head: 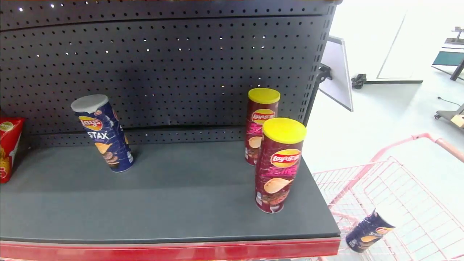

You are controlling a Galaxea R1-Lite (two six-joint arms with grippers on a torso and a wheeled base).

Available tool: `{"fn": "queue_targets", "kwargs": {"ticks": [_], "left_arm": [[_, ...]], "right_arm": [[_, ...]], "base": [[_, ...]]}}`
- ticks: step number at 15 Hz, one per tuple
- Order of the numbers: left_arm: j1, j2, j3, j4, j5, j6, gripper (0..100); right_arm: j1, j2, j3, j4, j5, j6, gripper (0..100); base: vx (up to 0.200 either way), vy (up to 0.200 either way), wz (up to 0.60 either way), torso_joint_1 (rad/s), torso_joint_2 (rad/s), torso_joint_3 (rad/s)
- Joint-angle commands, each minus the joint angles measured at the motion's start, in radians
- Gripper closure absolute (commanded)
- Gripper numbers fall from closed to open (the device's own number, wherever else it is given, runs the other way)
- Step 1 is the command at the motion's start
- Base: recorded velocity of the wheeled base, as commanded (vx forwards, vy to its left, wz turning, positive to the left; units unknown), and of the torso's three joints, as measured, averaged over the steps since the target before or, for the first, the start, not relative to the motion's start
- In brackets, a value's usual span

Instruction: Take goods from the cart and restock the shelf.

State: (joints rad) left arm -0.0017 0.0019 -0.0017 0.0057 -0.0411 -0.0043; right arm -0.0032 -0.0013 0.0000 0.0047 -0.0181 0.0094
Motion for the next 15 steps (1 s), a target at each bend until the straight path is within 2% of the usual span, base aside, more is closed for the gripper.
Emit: {"fn": "queue_targets", "kwargs": {"ticks": [1,14,15], "left_arm": [[0.0,0.0,0.0,0.0,0.0,0.0,0],[0.0,0.0,0.0,0.0,0.0,0.001,0],[0.0,0.0,0.0,0.0,0.0,0.001,0]], "right_arm": [[0.0,0.001,0.0,0.0,0.0,0.0,0],[0.0,0.001,0.0,0.0,0.0,0.0,0],[0.0,0.001,0.0,0.0,0.0,0.0,0]], "base": [[0.0,-0.2,0.0,0.002,0.01,0.002],[0.0,-0.2,0.0,0.005,0.0,0.004],[0.0,0.0,0.0,0.0,0.0,0.0]]}}
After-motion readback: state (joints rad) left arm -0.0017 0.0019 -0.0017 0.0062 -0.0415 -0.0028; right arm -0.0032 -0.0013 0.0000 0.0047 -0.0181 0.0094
